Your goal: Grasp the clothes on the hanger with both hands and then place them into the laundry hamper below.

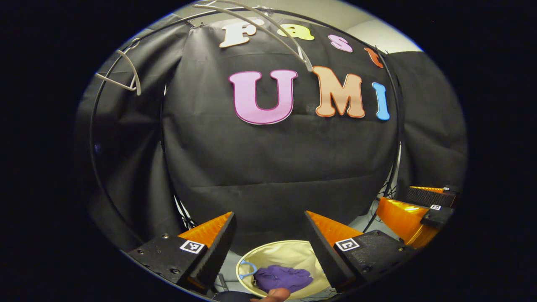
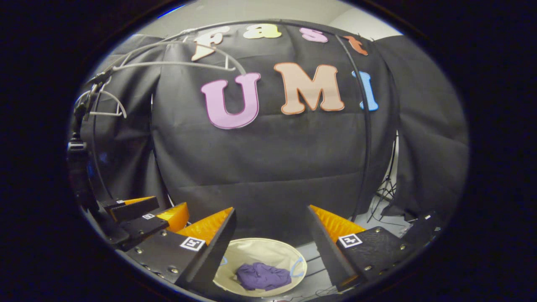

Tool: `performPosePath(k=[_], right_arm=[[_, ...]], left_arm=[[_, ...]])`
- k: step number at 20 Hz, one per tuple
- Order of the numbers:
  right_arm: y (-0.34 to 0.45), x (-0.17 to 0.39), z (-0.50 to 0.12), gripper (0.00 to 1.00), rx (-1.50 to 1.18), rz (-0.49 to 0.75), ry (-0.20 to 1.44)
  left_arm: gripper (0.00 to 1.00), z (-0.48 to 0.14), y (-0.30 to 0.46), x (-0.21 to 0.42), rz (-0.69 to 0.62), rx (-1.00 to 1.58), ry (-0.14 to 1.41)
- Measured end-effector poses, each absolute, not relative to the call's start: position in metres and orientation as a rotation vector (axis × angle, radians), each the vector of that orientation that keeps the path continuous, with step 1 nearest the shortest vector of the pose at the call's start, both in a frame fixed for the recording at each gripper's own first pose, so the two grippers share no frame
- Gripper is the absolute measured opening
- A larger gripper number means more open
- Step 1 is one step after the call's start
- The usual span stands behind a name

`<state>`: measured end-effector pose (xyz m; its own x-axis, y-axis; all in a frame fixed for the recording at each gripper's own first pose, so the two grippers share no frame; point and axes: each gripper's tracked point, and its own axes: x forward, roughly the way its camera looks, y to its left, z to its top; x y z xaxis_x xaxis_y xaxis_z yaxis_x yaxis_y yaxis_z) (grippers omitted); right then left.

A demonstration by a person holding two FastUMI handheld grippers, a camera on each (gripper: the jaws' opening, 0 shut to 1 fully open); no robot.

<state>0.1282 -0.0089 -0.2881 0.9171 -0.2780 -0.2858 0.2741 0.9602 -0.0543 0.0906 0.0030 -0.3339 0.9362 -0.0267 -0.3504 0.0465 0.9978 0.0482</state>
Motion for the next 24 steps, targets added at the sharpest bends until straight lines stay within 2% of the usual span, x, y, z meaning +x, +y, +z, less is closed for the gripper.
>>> performPosePath(k=[5, 6, 7, 8, 10, 11, 12, 13, 15, 18, 24], right_arm=[[0.000, 0.100, -0.210, 0.99, -0.012, -0.300, 0.180], [0.001, 0.094, -0.200, 0.94, -0.011, -0.305, 0.164], [-0.002, 0.087, -0.188, 0.94, -0.015, -0.315, 0.151], [-0.002, 0.080, -0.181, 0.99, -0.019, -0.319, 0.135], [0.000, 0.071, -0.163, 0.99, -0.026, -0.326, 0.117], [0.000, 0.069, -0.156, 0.94, -0.031, -0.332, 0.111], [-0.001, 0.065, -0.148, 0.99, -0.035, -0.337, 0.102], [0.000, 0.063, -0.140, 0.94, -0.037, -0.340, 0.090], [0.006, 0.060, -0.129, 0.94, -0.035, -0.329, 0.072], [0.015, 0.058, -0.119, 0.99, -0.029, -0.307, 0.061], [0.032, 0.054, -0.102, 1.00, -0.010, -0.255, 0.029]], left_arm=[[0.99, -0.268, 0.015, 0.075, -0.017, 0.061, 0.264], [0.99, -0.261, 0.017, 0.074, -0.024, 0.043, 0.259], [0.97, -0.251, 0.013, 0.072, -0.036, 0.036, 0.253], [0.99, -0.243, 0.015, 0.071, -0.035, 0.038, 0.241], [0.99, -0.225, 0.020, 0.068, -0.027, 0.032, 0.221], [0.99, -0.216, 0.019, 0.066, -0.036, 0.007, 0.207], [0.99, -0.206, 0.019, 0.064, -0.044, -0.023, 0.197], [0.99, -0.197, 0.019, 0.063, -0.050, -0.045, 0.189], [0.99, -0.179, 0.024, 0.061, -0.044, -0.045, 0.172], [0.92, -0.157, 0.025, 0.059, -0.049, -0.030, 0.150], [0.92, -0.119, 0.030, 0.046, -0.062, -0.042, 0.128]])
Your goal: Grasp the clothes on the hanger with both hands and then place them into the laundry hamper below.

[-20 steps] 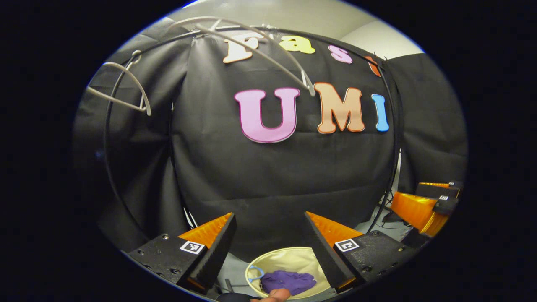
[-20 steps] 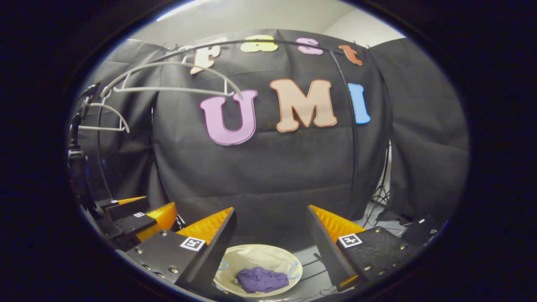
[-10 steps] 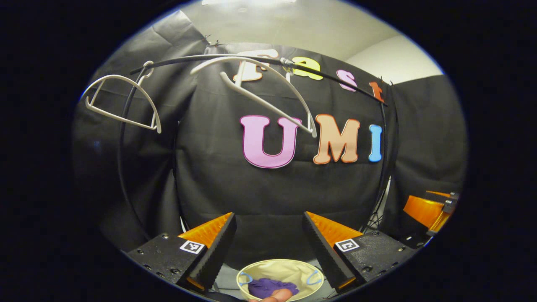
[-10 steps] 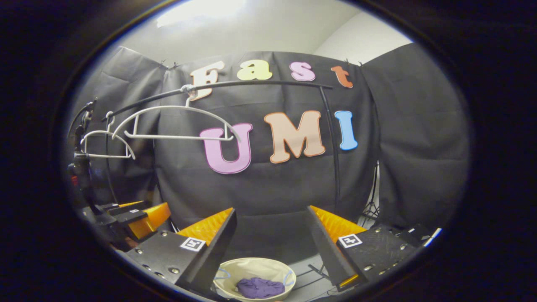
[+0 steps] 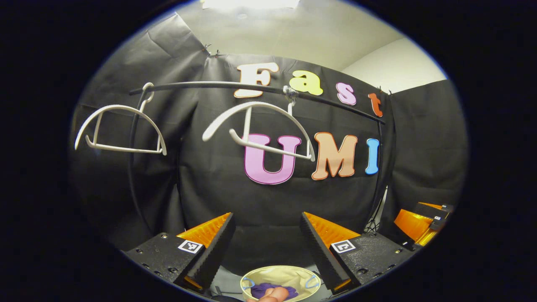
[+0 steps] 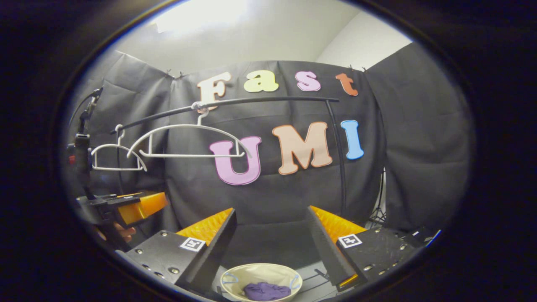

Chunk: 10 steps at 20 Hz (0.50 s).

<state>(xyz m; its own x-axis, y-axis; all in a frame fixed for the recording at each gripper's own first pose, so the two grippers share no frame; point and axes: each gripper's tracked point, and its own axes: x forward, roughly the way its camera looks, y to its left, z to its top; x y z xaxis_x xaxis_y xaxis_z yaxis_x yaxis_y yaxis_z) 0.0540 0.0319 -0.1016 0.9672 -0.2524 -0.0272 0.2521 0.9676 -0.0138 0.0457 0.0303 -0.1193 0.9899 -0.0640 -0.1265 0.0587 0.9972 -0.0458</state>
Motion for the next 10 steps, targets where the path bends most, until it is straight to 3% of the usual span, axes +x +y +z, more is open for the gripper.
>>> performPosePath(k=[2, 4, 8, 9, 10], right_arm=[[0.037, 0.051, -0.095, 0.94, -0.005, -0.239, 0.014], [0.040, 0.047, -0.089, 1.00, -0.012, -0.232, 0.003], [0.049, 0.038, -0.080, 0.99, 0.005, -0.199, -0.027], [0.051, 0.036, -0.077, 0.94, 0.014, -0.191, -0.033], [0.053, 0.034, -0.075, 0.99, 0.021, -0.179, -0.040]], left_arm=[[0.92, -0.108, 0.032, 0.037, -0.063, -0.072, 0.121], [0.95, -0.094, 0.035, 0.028, -0.063, -0.082, 0.096], [0.92, -0.081, 0.035, 0.011, -0.053, -0.056, 0.067], [0.92, -0.082, 0.035, 0.007, -0.049, -0.047, 0.069], [0.92, -0.083, 0.035, 0.004, -0.042, -0.043, 0.071]])
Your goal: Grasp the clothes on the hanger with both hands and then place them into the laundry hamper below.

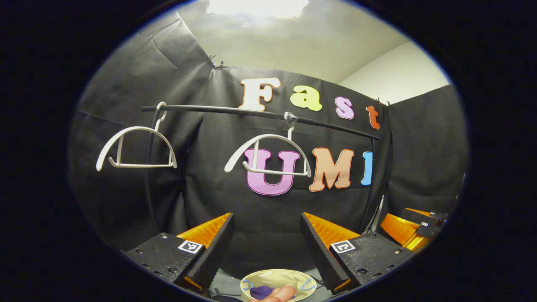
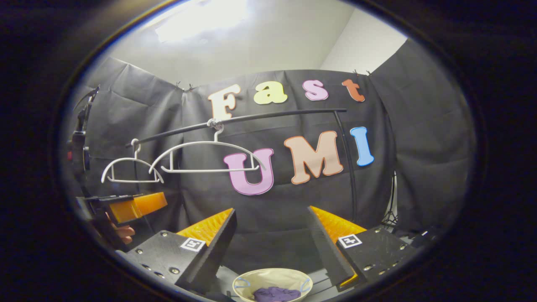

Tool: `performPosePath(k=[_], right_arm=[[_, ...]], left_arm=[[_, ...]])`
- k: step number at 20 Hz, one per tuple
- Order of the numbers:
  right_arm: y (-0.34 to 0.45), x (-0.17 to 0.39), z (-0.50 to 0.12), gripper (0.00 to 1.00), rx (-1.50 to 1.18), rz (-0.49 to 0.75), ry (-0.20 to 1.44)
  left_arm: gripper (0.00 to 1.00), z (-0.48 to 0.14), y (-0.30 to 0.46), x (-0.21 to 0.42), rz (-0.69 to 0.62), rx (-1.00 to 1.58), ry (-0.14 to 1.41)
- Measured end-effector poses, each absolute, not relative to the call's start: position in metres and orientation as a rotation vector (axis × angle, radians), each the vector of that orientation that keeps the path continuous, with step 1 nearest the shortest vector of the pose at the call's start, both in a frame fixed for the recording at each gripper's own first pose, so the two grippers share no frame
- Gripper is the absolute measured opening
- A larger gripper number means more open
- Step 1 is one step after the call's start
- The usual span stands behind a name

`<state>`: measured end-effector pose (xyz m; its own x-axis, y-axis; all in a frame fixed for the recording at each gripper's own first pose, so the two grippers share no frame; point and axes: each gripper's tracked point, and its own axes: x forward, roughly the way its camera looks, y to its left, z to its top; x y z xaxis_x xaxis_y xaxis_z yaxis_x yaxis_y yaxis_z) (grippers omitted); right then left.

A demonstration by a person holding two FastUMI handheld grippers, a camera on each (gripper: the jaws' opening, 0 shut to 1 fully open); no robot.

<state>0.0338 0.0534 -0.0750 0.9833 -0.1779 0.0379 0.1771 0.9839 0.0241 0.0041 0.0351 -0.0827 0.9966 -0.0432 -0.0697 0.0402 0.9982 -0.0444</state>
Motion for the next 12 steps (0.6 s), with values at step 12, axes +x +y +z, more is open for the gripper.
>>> performPosePath(k=[12], right_arm=[[0.079, 0.035, -0.081, 0.99, 0.007, -0.076, -0.039]], left_arm=[[0.92, -0.084, 0.020, -0.010, 0.013, -0.034, 0.065]])
